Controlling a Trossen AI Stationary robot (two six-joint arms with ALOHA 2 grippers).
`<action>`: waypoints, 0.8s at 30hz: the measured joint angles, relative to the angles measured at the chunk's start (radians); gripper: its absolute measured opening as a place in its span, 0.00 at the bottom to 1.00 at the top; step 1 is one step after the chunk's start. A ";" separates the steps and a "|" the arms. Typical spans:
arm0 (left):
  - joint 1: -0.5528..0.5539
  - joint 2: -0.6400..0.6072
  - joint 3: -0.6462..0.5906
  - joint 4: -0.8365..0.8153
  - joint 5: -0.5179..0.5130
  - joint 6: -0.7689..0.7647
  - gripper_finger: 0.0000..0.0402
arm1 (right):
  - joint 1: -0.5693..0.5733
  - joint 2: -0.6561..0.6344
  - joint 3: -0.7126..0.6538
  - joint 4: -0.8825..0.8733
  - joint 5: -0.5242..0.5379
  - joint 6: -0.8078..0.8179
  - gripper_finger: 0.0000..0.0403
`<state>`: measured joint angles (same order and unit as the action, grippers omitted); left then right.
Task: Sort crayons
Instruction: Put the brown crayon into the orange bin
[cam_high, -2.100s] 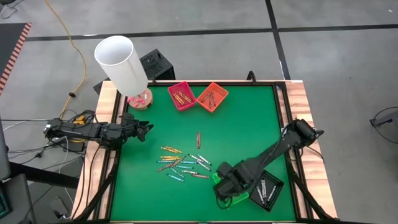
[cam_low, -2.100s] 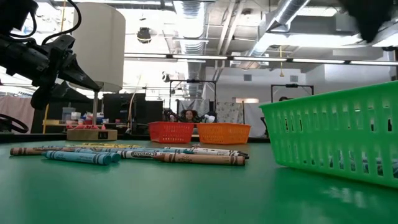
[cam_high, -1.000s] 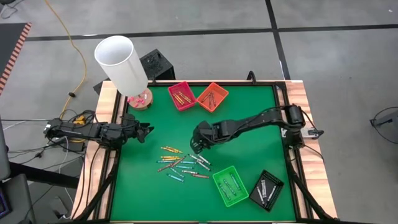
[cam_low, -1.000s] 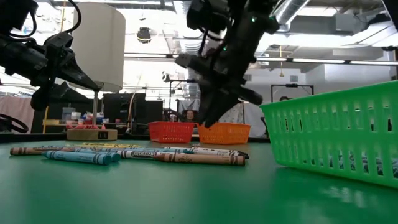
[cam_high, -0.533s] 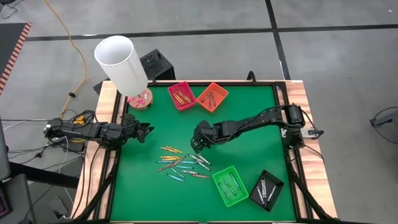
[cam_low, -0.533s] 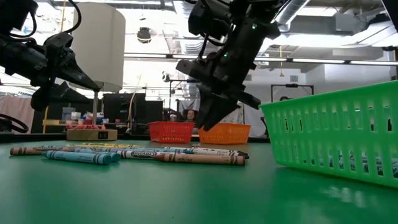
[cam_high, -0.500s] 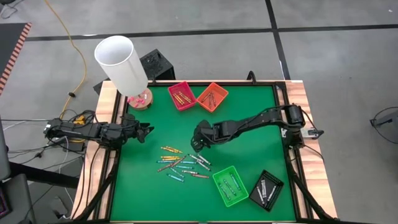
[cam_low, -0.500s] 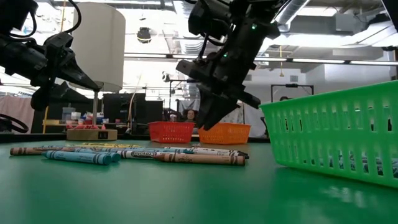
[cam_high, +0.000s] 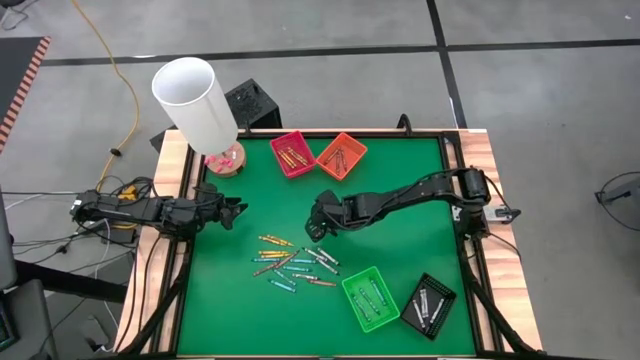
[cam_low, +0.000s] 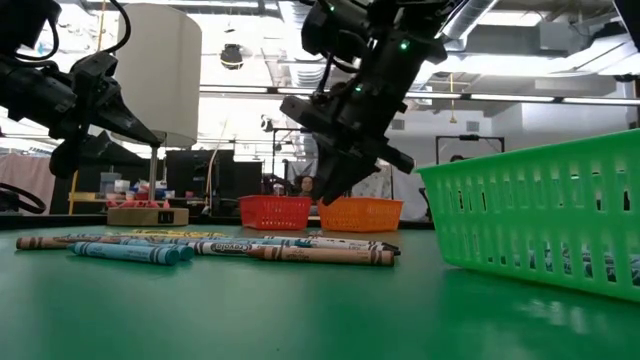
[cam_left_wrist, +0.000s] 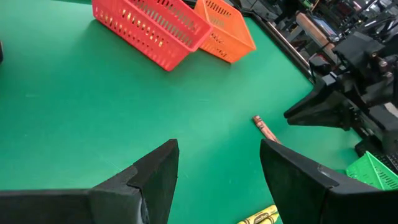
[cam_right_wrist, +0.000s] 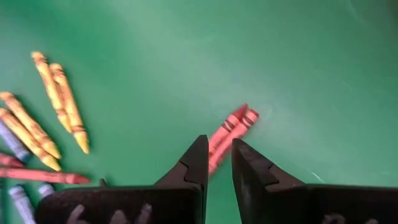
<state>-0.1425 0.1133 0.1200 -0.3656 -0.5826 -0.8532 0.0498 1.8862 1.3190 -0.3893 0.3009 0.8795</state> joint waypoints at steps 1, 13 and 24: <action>0.000 0.000 0.000 0.000 0.000 0.000 0.54 | 0.000 0.000 0.000 0.013 0.001 -0.013 0.17; 0.000 0.000 0.000 -0.001 -0.001 0.000 0.54 | 0.011 0.039 0.001 0.064 0.063 -0.071 0.16; 0.000 0.001 0.000 -0.001 -0.001 0.003 0.54 | 0.020 0.085 0.004 0.061 0.038 -0.040 0.16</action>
<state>-0.1421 0.1139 0.1200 -0.3668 -0.5831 -0.8505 0.0702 1.9711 1.3232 -0.3279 0.3386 0.8394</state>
